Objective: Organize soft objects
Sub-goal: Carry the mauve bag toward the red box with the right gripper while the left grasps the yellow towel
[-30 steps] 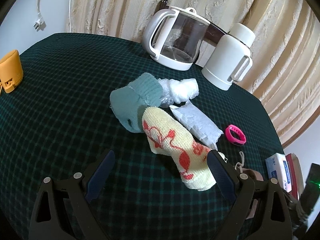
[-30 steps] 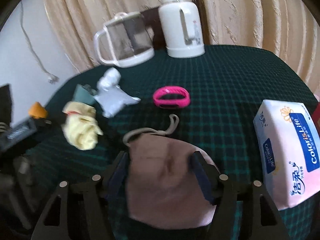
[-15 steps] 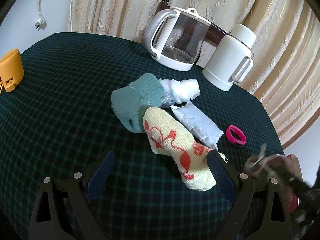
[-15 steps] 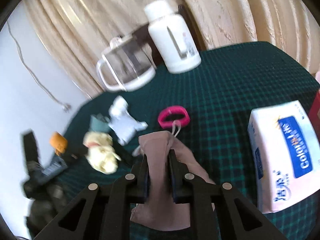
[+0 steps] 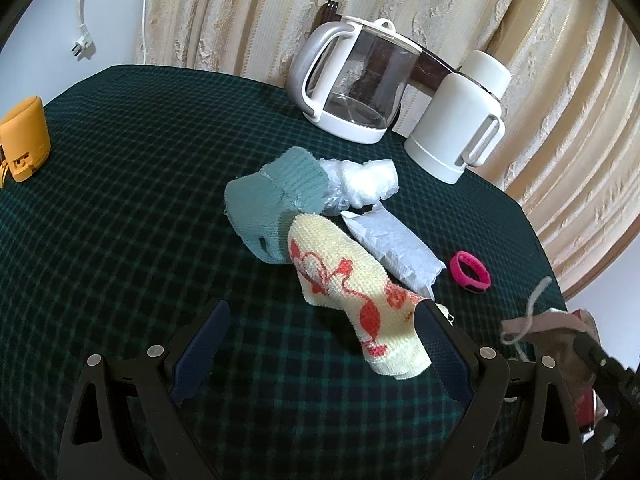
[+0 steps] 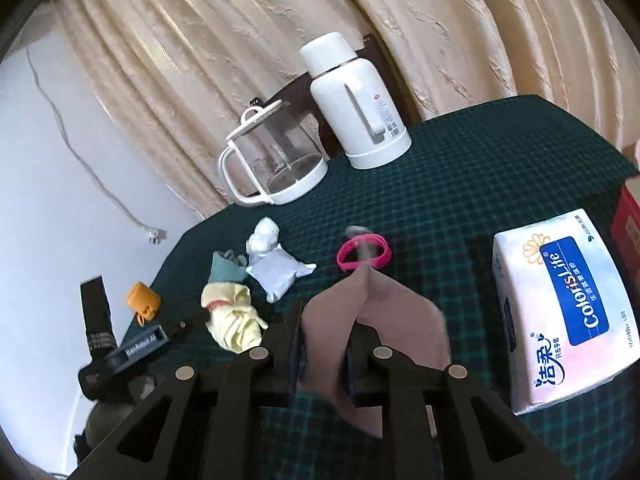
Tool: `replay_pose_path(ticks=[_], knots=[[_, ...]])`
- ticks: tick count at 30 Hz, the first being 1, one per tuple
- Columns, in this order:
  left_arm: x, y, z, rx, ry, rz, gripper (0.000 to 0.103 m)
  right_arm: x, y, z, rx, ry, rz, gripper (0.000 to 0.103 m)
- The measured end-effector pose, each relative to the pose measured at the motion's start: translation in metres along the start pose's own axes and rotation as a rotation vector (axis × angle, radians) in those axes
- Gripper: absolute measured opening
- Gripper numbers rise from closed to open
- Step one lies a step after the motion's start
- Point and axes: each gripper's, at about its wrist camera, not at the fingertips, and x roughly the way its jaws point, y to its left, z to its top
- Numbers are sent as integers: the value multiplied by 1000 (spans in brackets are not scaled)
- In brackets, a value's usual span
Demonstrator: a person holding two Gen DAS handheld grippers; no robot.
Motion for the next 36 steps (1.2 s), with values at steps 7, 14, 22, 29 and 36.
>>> replay_pose_path(ticks=[7, 14, 22, 29, 36], knots=[[0, -2, -2, 9, 1, -9, 94, -5, -4, -2, 10, 10, -13, 11], [0, -2, 0, -2, 1, -16, 94, -29, 8, 7, -13, -64, -1, 11], [4, -14, 5, -9, -2, -22, 94, -57, 19, 10, -58, -153, -14, 11], [34, -14, 6, -72, 61, -20, 94, -86, 10, 12, -51, -234, -36, 11], [45, -14, 2, -62, 83, -51, 51, -111, -16, 12, 5, -299, -90, 11]])
